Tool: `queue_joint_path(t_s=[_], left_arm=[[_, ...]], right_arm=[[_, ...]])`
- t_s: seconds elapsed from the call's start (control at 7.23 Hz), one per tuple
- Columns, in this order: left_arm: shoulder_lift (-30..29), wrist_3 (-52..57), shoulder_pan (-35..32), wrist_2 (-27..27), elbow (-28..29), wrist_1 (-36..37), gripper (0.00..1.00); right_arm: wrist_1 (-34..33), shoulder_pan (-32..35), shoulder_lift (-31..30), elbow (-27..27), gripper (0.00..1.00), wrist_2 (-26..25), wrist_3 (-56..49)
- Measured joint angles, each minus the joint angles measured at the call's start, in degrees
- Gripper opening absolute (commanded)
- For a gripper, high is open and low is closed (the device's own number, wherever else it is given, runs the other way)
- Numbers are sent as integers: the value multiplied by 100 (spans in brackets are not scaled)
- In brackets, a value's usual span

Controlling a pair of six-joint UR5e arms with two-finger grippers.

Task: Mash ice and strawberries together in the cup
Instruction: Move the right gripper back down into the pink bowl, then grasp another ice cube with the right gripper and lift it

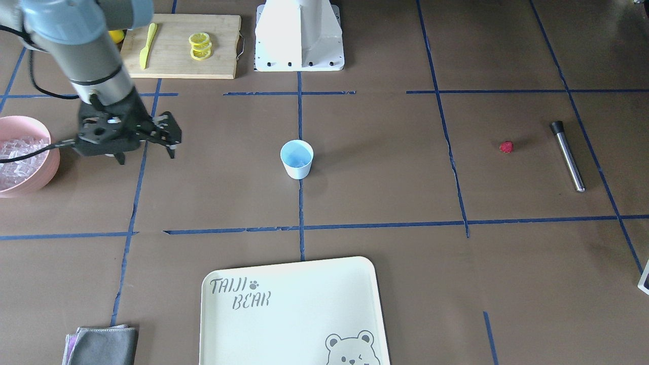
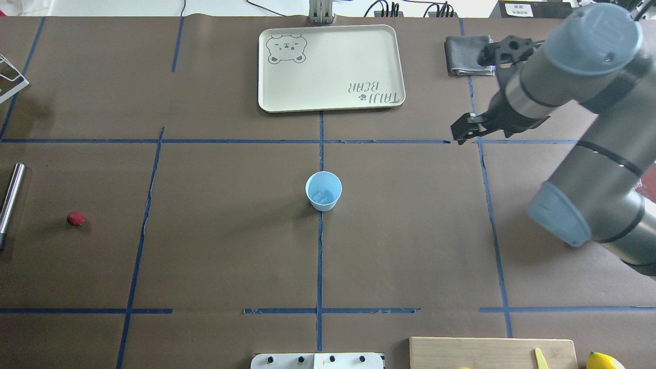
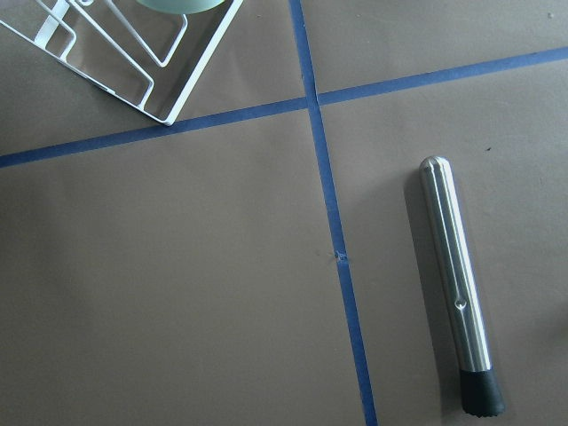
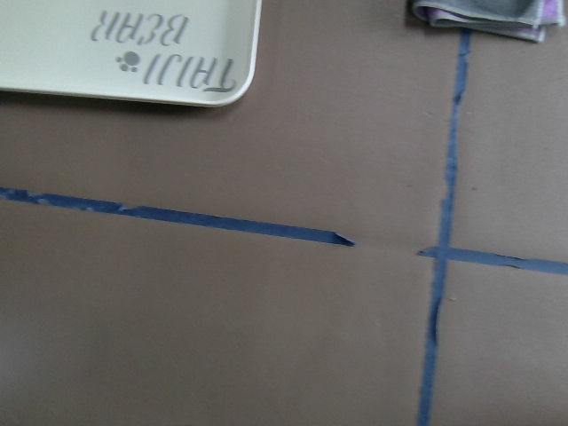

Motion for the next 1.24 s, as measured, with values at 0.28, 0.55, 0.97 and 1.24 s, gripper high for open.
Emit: queue_joint_path(t_s=[0.28, 0.55, 0.97, 1.24], left_arm=[[0, 0, 0, 0, 0, -2, 100], [0, 0, 0, 0, 0, -2, 100], [1, 0, 0, 0, 0, 0, 100], [0, 0, 0, 0, 0, 0, 100]], right_arm=[[798, 675, -1035, 68, 99, 583, -839], [2025, 1044, -2094, -123, 98, 913, -1292], [3102, 1294, -2856, -634, 78, 976, -1664], [3390, 1302, -2933, -951, 66, 954, -1625]])
